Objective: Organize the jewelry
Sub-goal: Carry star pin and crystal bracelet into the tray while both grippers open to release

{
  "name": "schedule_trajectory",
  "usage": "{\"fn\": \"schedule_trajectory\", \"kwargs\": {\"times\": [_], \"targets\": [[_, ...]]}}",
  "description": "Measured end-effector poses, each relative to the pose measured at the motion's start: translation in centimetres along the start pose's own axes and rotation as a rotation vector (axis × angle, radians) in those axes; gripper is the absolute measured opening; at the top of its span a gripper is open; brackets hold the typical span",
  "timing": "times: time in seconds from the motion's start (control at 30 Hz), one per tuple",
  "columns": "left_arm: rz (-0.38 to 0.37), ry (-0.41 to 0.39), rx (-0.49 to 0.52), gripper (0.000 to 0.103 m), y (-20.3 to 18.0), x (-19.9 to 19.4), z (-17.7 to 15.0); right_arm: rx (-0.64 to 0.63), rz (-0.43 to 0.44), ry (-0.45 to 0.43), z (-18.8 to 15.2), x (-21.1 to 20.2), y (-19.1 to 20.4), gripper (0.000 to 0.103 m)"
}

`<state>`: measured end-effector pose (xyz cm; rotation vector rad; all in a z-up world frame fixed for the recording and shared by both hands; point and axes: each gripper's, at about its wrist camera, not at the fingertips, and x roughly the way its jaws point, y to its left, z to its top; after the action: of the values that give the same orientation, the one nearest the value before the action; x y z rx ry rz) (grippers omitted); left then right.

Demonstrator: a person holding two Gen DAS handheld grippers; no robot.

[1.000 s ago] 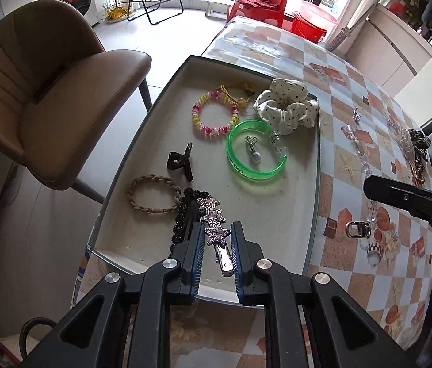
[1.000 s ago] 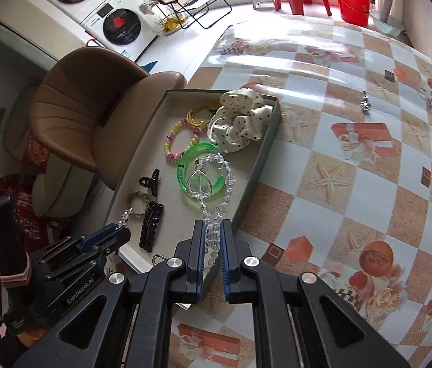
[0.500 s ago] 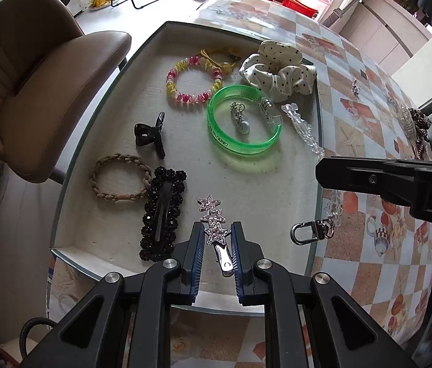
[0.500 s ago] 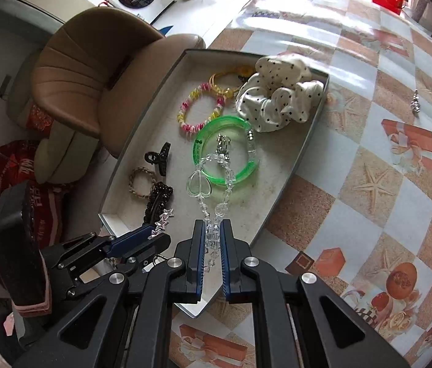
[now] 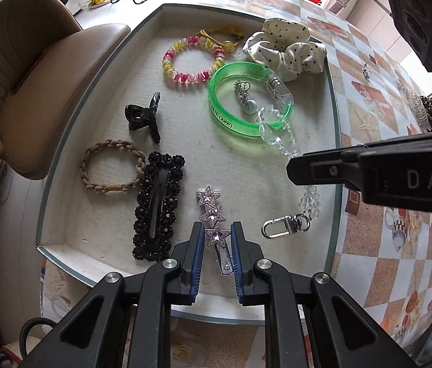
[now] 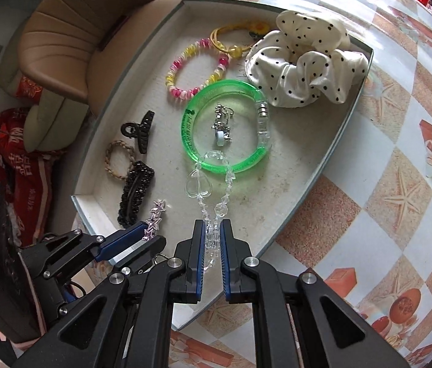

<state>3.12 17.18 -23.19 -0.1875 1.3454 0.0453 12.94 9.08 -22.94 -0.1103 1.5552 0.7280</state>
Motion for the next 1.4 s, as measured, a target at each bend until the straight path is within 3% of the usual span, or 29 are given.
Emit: {"fn": "schedule_trajectory", "kwargs": {"times": [0.37, 0.73, 0.83, 0.9, 0.93, 1.17, 1.4], "targets": [[0.053, -0.009, 0.03, 0.021, -1.1, 0.7, 0.8, 0.014, -0.091, -0.025, 1.7, 0.7, -0.2, 0.01], [0.075, -0.006, 0.01, 0.021, -1.2, 0.5, 0.4, 0.017, -0.081, -0.001, 1.8, 2.3, 0.2, 0.015], [0.08, -0.01, 0.002, 0.021, -0.9, 0.1, 0.2, 0.018, -0.067, -0.006, 1.5, 1.8, 0.0, 0.021], [0.082, -0.013, -0.003, 0.021, -0.6, -0.1, 0.1, 0.024, -0.05, -0.016, 1.5, 0.5, -0.1, 0.034], [0.084, -0.015, -0.005, 0.021, -0.5, -0.3, 0.1, 0.027, -0.042, -0.027, 1.4, -0.1, -0.2, 0.036], [0.106, -0.03, -0.011, 0.021, -0.1, -1.3, 0.2, 0.105, -0.022, -0.119, -0.3, -3.8, -1.3, 0.037], [0.133, -0.038, -0.018, 0.021, 0.0, -1.8, 0.6, 0.151, -0.041, -0.154, -2.8, -5.1, -2.0, 0.037]]}}
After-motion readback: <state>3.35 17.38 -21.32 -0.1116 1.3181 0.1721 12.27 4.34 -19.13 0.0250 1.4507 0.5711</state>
